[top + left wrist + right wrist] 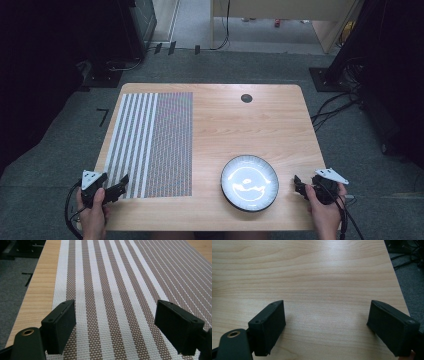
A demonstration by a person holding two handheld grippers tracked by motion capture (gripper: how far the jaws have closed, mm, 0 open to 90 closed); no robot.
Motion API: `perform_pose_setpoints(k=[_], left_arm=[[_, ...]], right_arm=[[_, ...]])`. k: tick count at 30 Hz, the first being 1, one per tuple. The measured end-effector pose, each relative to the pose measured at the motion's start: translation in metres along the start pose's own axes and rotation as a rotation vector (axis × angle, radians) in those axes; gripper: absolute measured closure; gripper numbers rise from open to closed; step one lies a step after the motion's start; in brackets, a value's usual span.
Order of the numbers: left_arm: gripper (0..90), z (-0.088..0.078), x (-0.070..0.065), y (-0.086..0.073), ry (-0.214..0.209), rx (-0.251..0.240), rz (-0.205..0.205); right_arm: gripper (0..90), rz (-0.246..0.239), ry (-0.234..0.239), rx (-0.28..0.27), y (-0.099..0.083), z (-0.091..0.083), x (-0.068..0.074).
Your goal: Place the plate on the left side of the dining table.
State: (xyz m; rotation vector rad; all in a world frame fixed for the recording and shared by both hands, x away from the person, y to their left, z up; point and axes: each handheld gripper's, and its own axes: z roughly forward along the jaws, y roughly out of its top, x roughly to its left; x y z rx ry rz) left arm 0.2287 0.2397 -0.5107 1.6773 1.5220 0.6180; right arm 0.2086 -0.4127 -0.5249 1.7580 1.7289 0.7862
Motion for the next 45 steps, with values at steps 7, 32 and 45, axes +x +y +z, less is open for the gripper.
perform_pose_setpoints(k=[7, 32, 45], left_arm=[[17.3, -0.002, 0.002, 0.001, -0.002, -0.004, -0.014], [17.3, -0.005, -0.016, 0.003, -0.031, -0.014, 0.004], [17.3, -0.004, -0.033, 0.003, -0.071, -0.012, 0.026]], right_arm=[[14.7, 0.042, 0.005, -0.021, -0.003, -0.004, 0.000], [14.9, 0.043, 0.061, -0.123, 0.011, -0.037, 0.020], [15.0, 0.000, 0.114, -0.139, 0.015, -0.041, 0.047]])
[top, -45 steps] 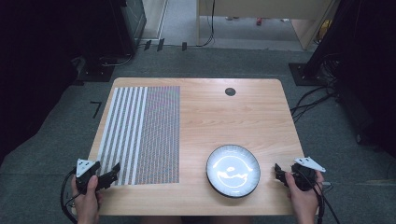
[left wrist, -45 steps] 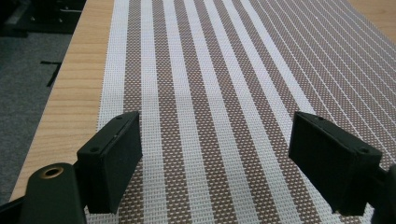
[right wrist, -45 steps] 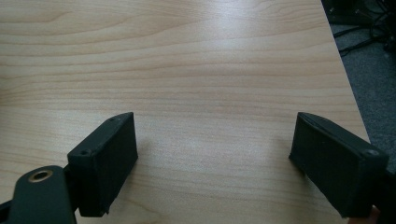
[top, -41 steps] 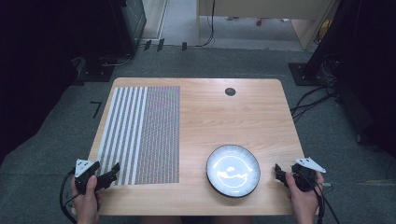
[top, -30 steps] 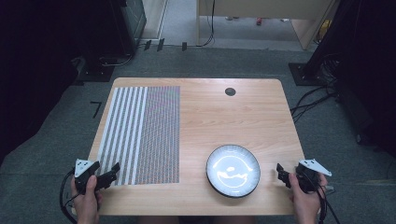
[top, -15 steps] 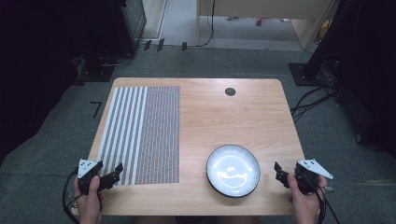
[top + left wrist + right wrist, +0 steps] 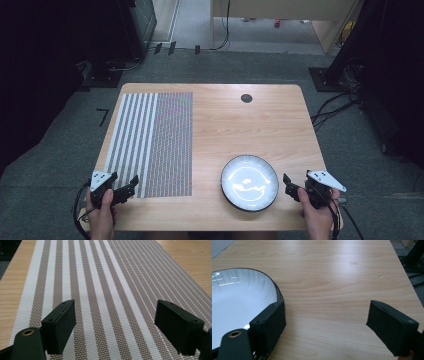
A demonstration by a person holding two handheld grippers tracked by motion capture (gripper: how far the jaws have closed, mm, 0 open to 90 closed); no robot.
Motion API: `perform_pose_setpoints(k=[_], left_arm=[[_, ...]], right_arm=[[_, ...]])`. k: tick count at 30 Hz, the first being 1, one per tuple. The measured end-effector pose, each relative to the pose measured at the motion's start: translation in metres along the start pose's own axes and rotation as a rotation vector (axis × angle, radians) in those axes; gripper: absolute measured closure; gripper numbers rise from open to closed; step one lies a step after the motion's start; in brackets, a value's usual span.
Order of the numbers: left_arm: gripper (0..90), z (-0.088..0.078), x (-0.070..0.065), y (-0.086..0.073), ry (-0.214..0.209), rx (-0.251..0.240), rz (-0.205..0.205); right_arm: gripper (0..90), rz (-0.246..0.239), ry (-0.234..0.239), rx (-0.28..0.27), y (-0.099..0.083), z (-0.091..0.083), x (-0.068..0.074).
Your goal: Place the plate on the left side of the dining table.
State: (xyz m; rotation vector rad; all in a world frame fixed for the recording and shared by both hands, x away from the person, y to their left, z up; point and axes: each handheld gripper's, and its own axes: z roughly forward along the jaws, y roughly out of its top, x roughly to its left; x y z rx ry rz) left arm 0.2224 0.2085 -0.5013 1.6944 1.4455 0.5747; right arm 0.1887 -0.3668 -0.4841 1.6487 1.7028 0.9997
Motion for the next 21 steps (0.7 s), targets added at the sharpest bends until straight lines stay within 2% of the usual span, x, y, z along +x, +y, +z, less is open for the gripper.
perform_pose_setpoints(k=[2, 10, 21], left_arm=[[17.3, 0.000, -0.002, 0.000, -0.004, 0.001, 0.001], [17.4, 0.000, -0.011, 0.001, -0.033, 0.000, -0.007], [17.3, 0.001, -0.027, 0.001, -0.052, 0.002, 0.028]], right_arm=[[15.0, -0.004, 0.013, -0.003, 0.001, -0.001, 0.004], [15.0, 0.005, 0.032, -0.011, 0.002, -0.004, 0.007], [15.0, -0.003, 0.059, -0.008, 0.002, -0.002, 0.019]])
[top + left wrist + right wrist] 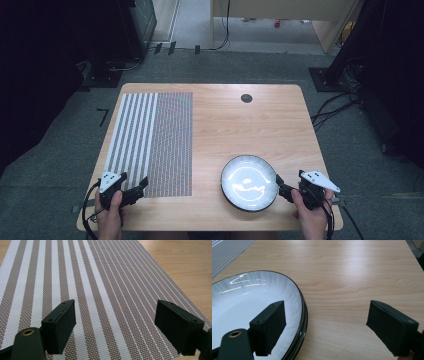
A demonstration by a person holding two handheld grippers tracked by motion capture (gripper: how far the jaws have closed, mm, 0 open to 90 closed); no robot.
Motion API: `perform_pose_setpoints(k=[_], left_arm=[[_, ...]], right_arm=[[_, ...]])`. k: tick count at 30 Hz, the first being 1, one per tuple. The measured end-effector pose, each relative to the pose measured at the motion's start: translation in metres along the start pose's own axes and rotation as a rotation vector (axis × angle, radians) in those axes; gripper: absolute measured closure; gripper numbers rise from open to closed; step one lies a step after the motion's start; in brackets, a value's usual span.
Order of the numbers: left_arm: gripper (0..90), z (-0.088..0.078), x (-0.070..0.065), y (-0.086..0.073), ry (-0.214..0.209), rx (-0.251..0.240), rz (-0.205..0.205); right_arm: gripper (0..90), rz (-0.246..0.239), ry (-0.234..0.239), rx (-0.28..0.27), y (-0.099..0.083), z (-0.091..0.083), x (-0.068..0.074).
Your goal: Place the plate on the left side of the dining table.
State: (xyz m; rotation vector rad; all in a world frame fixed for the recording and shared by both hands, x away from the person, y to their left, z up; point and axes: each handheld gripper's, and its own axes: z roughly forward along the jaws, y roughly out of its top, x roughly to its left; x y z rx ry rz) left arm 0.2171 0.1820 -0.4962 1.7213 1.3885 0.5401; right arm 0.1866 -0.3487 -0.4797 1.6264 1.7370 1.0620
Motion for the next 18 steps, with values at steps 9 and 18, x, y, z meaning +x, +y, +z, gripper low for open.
perform_pose_setpoints(k=[9, 18], left_arm=[[17.3, 0.004, -0.016, 0.000, -0.019, 0.006, 0.032], [17.4, 0.011, -0.042, 0.003, -0.071, 0.019, 0.058]], right_arm=[[15.0, 0.005, 0.015, -0.007, 0.000, 0.000, 0.005], [14.8, 0.011, -0.015, -0.040, 0.004, 0.001, 0.011]])
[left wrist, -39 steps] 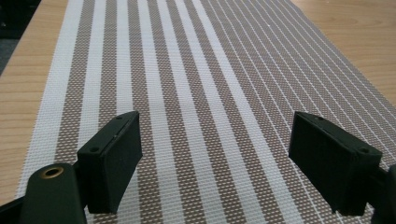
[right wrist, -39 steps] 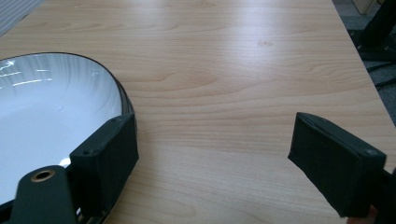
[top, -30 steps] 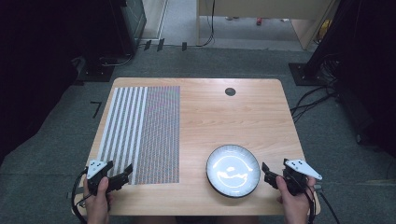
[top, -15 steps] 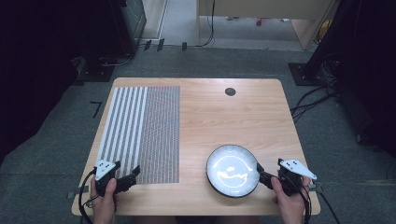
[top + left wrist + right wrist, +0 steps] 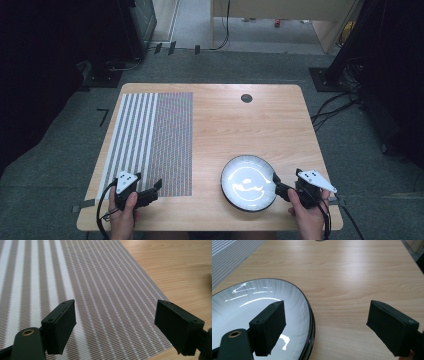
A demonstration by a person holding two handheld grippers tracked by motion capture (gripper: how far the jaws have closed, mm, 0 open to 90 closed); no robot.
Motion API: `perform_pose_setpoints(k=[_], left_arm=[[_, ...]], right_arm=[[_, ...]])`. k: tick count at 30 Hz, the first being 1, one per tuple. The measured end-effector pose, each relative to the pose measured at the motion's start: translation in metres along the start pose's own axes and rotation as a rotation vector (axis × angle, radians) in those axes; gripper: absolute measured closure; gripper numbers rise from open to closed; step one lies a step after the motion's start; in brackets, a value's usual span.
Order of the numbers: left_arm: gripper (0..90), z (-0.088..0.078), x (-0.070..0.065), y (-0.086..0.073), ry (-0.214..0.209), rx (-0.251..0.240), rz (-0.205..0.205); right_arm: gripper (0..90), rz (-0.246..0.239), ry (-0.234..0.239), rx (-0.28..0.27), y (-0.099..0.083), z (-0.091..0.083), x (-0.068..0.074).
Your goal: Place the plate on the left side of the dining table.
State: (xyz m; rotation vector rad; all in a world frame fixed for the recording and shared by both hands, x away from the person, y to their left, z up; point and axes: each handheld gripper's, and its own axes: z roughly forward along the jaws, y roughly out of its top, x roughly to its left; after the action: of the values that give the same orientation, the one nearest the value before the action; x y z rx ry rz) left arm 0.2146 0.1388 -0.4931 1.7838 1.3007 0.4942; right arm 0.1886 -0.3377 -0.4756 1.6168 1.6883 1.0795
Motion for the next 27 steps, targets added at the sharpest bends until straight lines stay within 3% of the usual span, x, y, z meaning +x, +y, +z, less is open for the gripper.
perform_pose_setpoints(k=[16, 21, 22, 27], left_arm=[[17.4, 0.021, -0.047, 0.017, -0.077, 0.006, 0.048], [17.4, 0.027, -0.062, 0.022, -0.099, 0.011, 0.075], [17.4, 0.030, -0.067, 0.023, -0.110, 0.011, 0.081], [17.4, 0.038, -0.075, 0.025, -0.128, 0.016, 0.088]], right_arm=[[14.8, -0.013, 0.073, 0.035, 0.013, 0.011, 0.008], [17.2, 0.027, 0.060, 0.024, 0.011, 0.014, 0.010], [17.5, 0.049, 0.072, 0.044, 0.010, 0.016, 0.010], [20.7, 0.068, 0.075, 0.041, 0.008, 0.014, 0.009]])
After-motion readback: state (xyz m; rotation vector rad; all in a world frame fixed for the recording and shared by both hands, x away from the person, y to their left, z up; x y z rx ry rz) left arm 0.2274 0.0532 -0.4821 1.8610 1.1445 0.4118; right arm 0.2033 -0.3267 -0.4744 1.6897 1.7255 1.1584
